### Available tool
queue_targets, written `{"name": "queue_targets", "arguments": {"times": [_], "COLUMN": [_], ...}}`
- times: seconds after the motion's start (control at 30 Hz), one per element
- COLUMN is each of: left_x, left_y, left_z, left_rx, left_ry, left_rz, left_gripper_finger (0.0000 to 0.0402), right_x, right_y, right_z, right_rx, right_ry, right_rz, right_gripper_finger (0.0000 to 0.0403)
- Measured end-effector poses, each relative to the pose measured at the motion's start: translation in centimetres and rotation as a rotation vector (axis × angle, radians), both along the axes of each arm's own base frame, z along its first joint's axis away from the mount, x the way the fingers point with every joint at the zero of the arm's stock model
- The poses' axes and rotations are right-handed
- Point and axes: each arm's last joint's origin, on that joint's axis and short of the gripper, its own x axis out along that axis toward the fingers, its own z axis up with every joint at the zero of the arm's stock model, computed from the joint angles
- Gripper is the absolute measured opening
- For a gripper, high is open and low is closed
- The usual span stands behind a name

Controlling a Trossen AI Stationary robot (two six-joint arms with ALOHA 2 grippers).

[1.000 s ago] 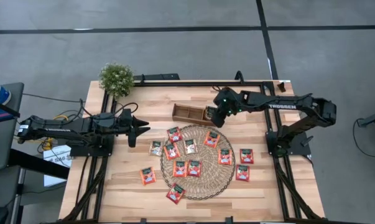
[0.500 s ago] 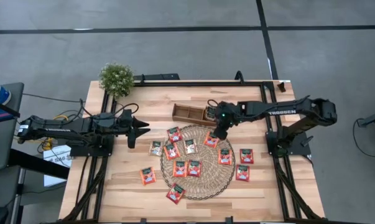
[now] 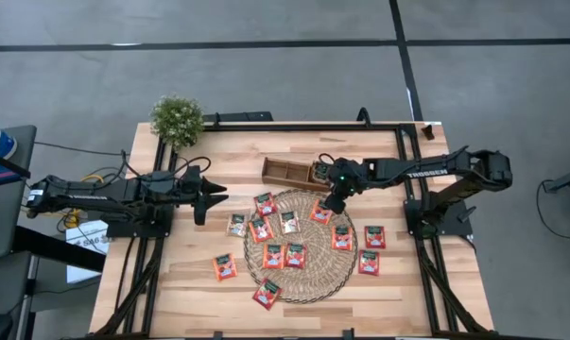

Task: Pick & Place Tea
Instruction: Adjust the wooden organizer

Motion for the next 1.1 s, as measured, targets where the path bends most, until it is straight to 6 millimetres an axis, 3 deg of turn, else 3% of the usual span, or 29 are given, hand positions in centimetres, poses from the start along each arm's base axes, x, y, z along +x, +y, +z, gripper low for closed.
{"name": "queue_targets", "arguments": {"times": [1.1], "left_x": [0.0], "left_y": [0.0], "left_z": [0.0], "left_rx": [0.007], "left_ry": [0.001], "left_rz": [0.008], "left_gripper_finger": [0.0133], "right_x": [-0.2], "right_y": [-2.6], "right_z": [-0.2], "right_rx": [-0.047], "right_ry": [-0.003], "right_rz": [-0.027], "right_gripper_finger": [0.0]}}
